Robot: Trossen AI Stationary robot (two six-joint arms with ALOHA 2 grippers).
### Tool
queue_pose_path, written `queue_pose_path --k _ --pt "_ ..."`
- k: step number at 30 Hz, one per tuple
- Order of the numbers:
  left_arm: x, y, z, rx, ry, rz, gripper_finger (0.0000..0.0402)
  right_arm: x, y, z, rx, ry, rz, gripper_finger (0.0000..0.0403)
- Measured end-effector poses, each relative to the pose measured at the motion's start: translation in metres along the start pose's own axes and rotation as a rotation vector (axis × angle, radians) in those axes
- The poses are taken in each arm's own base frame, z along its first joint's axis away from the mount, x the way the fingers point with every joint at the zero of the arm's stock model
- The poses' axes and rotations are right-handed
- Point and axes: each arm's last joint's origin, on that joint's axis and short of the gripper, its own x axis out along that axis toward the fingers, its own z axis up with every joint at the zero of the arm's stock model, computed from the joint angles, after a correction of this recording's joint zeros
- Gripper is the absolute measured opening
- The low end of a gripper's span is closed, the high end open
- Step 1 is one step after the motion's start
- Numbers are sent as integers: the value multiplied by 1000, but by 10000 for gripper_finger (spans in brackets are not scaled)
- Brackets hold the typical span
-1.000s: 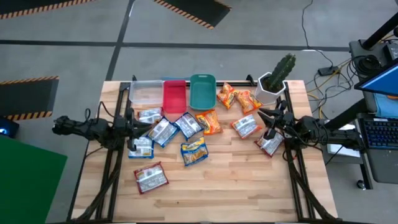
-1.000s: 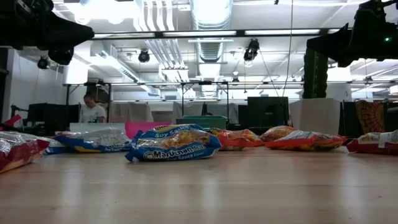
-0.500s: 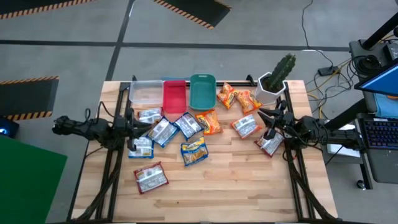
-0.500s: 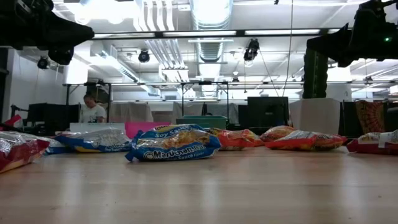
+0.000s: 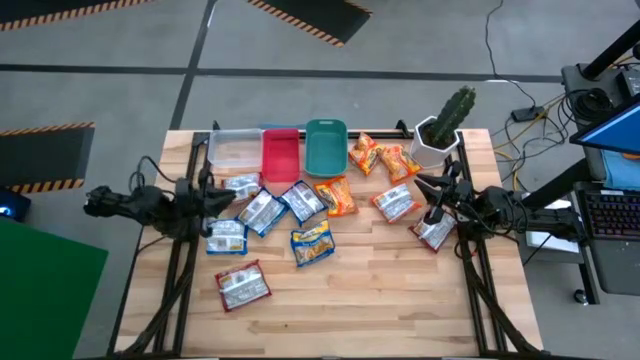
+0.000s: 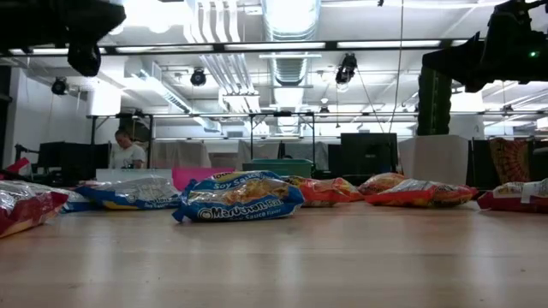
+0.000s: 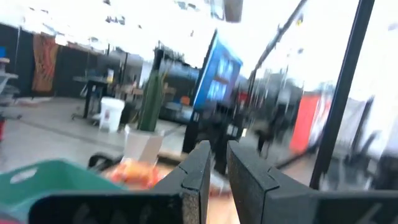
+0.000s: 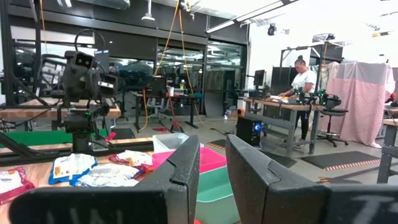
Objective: Sort Maruchan noodles
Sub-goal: Put the blue noodle pack into the transparent bin
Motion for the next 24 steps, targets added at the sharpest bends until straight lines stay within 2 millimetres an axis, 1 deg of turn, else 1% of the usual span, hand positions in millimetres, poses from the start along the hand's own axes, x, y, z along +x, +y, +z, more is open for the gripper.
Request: queue_pose_path --k 4,5,6,8,9,10,12,14,19,24 --pt "0 -1 10 -46 -93 -10 38 0 0 0 16 -1 1 68" --pt "-1 -1 11 -54 -108 -12 38 0 1 0 103 3 19 68" --pt "-1 -1 12 -66 -118 -13 38 0 3 -2 273 24 65 68" --pt "-1 -1 13 -113 -120 -14 38 -1 6 -6 670 97 150 68" --pt "-1 -1 12 -127 -118 -13 38 -1 7 -7 791 123 151 68" --pt "0 -1 12 -129 -117 -7 38 -1 6 -9 843 140 130 68" --pt "1 0 11 -131 -111 23 38 -1 6 -12 835 164 82 68" --pt "3 -1 9 -140 -98 53 38 -1 5 -16 779 192 49 68" --pt "13 -3 2 -282 -59 110 38 -2 6 -19 754 224 37 68" --pt "27 -8 -7 -271 -24 118 38 -2 5 -19 739 221 32 68"
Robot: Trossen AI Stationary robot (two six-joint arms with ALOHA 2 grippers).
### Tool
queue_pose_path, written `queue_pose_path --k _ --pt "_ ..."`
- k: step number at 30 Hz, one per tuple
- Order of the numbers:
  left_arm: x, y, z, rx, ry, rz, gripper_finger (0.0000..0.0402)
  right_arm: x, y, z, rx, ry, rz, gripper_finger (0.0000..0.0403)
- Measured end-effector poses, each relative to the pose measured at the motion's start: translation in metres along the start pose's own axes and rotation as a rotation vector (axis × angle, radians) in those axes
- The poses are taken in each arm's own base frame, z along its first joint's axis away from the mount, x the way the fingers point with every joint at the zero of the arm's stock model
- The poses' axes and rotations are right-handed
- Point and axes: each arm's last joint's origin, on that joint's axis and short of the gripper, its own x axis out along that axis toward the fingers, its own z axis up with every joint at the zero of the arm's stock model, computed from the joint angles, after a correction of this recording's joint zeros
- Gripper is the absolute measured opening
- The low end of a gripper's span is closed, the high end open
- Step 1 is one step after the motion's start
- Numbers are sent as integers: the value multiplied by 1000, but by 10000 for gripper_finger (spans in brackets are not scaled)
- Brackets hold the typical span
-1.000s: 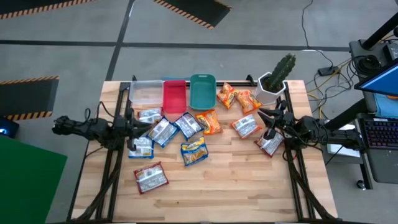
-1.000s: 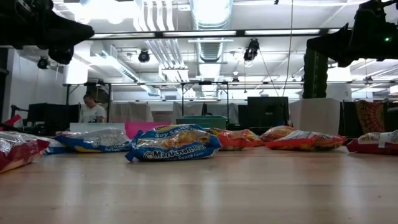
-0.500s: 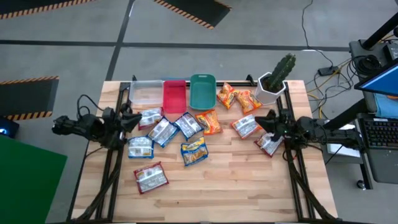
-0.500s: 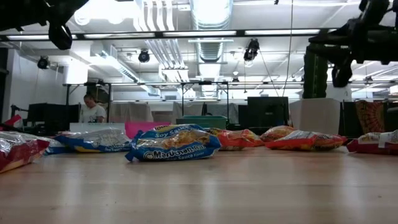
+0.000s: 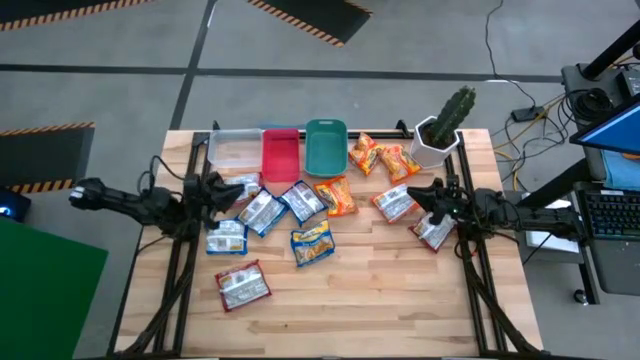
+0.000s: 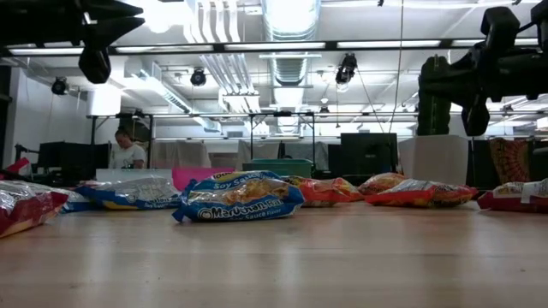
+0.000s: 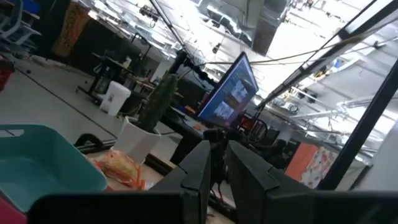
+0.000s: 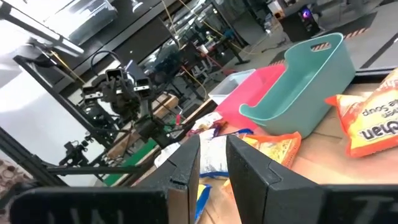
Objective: Sort Maruchan noodles
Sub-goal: Put the blue noodle pack into the transparent bin
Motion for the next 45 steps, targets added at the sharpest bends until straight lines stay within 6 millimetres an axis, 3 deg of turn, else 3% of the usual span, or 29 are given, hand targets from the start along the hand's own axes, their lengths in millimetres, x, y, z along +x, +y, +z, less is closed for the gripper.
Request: queue_pose_path --k 10,14,24,29,34,39,45 --pt "28 -13 -14 139 36 -7 38 0 2 5 -1 -80 -21 68" --pt "45 -25 -13 318 107 6 38 0 5 10 -39 -129 -1 68" --pt "94 -52 -20 876 635 51 46 -1 8 17 -205 -209 -13 68" --pt "121 -43 -29 1005 878 143 90 -5 14 30 -267 -283 -81 68" --pt "140 -27 -49 966 1105 125 146 -13 30 55 -303 -351 -53 68" --pt "147 -17 -75 1058 1222 79 184 -22 46 78 -346 -397 24 68" --pt "154 -3 -103 1159 1323 36 194 -30 56 94 -364 -437 81 68"
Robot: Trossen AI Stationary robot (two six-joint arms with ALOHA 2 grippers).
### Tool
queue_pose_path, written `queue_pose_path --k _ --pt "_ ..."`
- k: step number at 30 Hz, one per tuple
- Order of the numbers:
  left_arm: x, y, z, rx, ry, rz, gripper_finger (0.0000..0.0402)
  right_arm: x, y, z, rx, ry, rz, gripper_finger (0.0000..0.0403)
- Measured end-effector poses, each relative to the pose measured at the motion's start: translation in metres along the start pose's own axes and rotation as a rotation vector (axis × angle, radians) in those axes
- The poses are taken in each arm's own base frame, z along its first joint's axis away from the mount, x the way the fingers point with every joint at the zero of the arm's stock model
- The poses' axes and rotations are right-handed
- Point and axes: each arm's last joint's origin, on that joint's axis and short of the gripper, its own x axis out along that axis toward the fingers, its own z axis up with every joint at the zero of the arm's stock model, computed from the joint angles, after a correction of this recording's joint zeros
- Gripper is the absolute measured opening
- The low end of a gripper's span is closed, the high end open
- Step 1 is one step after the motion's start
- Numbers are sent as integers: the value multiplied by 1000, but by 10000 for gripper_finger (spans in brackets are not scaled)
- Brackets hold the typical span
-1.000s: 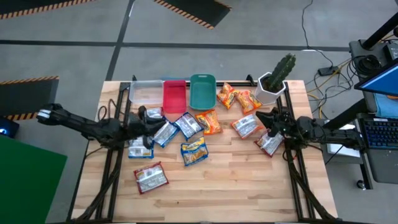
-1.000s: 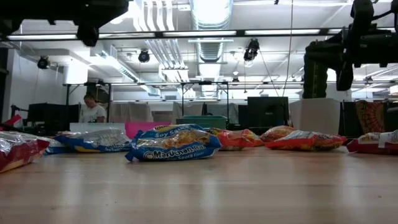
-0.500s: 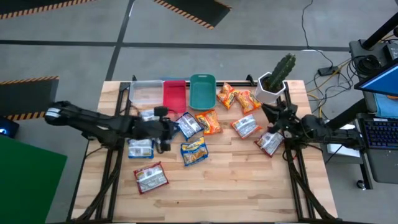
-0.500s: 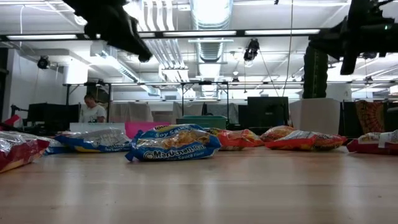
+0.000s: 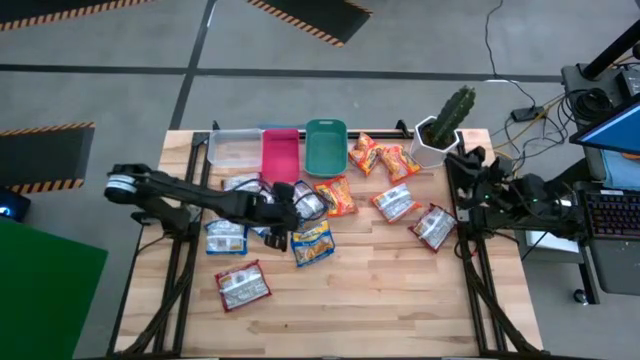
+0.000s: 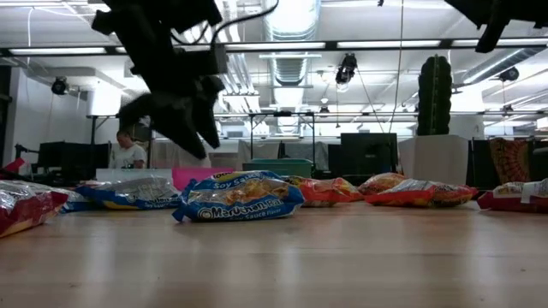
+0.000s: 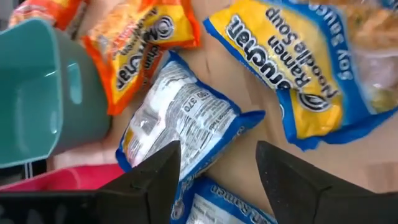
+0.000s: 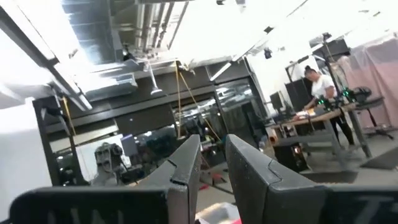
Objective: Sort Maruchan noodles
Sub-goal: Put the blue noodle pack into the transparent bin
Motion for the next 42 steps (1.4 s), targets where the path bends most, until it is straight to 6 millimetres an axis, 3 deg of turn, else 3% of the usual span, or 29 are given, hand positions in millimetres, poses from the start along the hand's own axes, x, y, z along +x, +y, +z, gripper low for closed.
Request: queue_pose_path --k 10,20,26,33,42 --pt "43 0 -7 75 103 -8 194 -1 3 19 -64 -50 34 68" --pt "64 5 -11 41 123 8 192 -1 4 26 -123 -70 33 68" --pt "73 1 -12 7 136 5 144 -1 3 23 -117 -59 33 68" --pt "71 2 -12 -29 135 8 20 -1 3 19 -87 -35 33 68" --pt "39 17 -3 -83 -11 -25 6 -1 3 16 -59 -4 30 68"
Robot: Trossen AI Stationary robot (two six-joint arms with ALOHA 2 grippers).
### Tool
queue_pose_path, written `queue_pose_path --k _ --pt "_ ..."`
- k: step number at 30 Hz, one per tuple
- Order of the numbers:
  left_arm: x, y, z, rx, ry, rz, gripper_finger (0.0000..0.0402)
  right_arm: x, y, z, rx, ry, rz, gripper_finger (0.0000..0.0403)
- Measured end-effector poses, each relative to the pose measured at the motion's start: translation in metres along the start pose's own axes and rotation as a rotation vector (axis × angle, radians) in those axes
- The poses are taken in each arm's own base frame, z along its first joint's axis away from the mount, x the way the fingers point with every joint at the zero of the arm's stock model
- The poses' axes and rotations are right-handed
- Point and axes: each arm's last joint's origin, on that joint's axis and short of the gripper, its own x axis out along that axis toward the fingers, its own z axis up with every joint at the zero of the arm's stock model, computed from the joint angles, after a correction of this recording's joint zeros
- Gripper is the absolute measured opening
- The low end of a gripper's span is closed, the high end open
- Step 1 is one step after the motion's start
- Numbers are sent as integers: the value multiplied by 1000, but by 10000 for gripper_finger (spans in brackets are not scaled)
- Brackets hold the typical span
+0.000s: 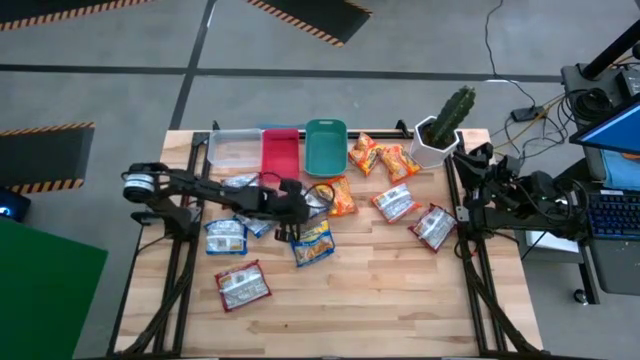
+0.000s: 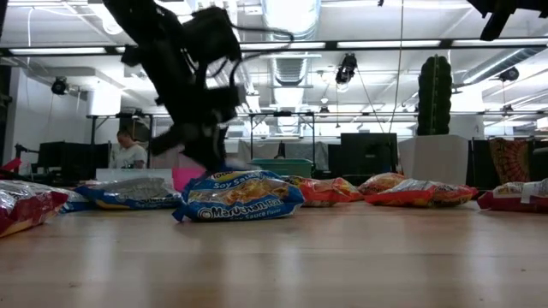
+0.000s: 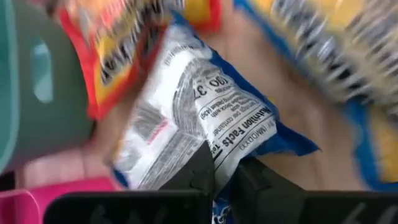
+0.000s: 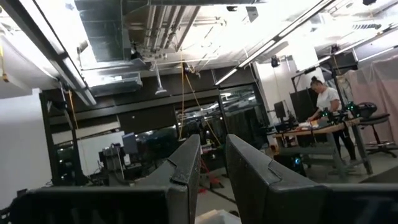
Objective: Sort Maruchan noodles
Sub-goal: Put the blue noodle pack into the transparent bin
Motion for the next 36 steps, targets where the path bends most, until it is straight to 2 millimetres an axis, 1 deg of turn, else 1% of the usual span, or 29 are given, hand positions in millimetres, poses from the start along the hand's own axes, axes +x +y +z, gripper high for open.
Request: queue_pose_path --k 3,6,11,14,18,22,28,32,36 --pt "-20 10 5 -44 -97 -3 6 0 0 -2 0 11 -1 68" --pt "-43 21 7 -81 -179 30 5 0 0 -5 2 27 -2 68" --pt "-85 43 8 -158 -364 88 4 0 -1 -8 26 50 -4 68" --pt "-107 57 6 -203 -465 130 3 0 -1 -11 43 77 -8 68" --pt "-124 79 -2 -271 -544 220 3 0 -1 -13 76 86 -14 68" --pt "-132 101 -15 -349 -551 304 3 1 -1 -14 88 93 -16 68" --pt "-127 132 -39 -460 -481 405 2 4 0 -17 79 116 -22 68" --pt "-120 151 -58 -536 -394 473 2 6 0 -19 74 129 -24 68" --pt "-115 166 -79 -616 -262 577 2 6 0 -19 74 127 -24 68"
